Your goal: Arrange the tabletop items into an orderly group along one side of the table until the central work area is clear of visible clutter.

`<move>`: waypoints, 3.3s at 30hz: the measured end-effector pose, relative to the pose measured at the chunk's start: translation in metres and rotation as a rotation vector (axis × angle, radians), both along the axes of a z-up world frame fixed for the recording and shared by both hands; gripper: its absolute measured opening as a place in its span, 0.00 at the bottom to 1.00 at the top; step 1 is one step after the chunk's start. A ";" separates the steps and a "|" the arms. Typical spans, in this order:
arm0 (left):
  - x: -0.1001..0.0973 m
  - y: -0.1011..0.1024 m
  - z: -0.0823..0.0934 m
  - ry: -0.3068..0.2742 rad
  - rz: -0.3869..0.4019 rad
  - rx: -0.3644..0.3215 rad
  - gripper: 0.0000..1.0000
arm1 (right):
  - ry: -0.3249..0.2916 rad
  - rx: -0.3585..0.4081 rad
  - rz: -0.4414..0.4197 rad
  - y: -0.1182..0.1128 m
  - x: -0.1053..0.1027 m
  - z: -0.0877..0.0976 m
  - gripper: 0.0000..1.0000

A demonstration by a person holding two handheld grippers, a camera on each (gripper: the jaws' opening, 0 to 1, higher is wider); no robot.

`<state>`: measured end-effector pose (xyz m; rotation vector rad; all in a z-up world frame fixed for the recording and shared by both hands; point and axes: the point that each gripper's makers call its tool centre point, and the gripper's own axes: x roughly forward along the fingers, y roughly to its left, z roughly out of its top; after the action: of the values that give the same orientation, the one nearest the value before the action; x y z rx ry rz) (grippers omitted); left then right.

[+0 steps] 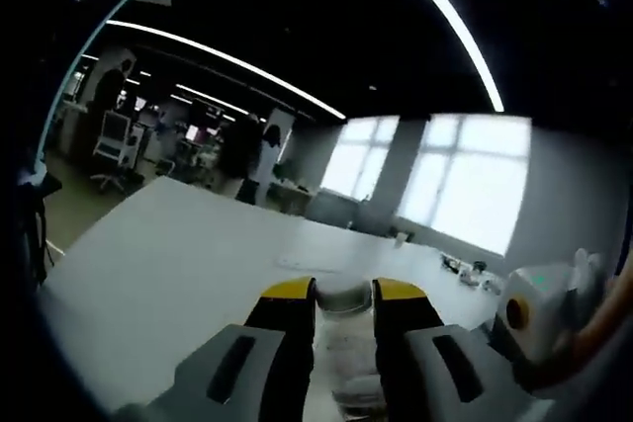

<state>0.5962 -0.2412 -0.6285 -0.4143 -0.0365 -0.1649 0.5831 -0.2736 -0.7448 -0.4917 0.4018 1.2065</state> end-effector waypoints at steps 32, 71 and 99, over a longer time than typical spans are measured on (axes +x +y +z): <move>-0.011 -0.019 0.002 -0.053 -0.137 0.146 0.17 | 0.029 0.032 -0.070 0.001 -0.003 -0.010 0.33; -0.021 -0.050 -0.001 -0.070 -0.276 0.198 0.17 | 0.065 0.040 -0.149 -0.011 -0.009 -0.020 0.34; -0.015 -0.056 -0.002 -0.074 -0.258 0.241 0.23 | 0.042 0.039 -0.089 -0.009 -0.015 -0.022 0.54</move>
<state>0.5813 -0.2968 -0.6302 -0.1704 -0.0357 -0.4345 0.5677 -0.2827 -0.7669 -0.4112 0.4315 1.1376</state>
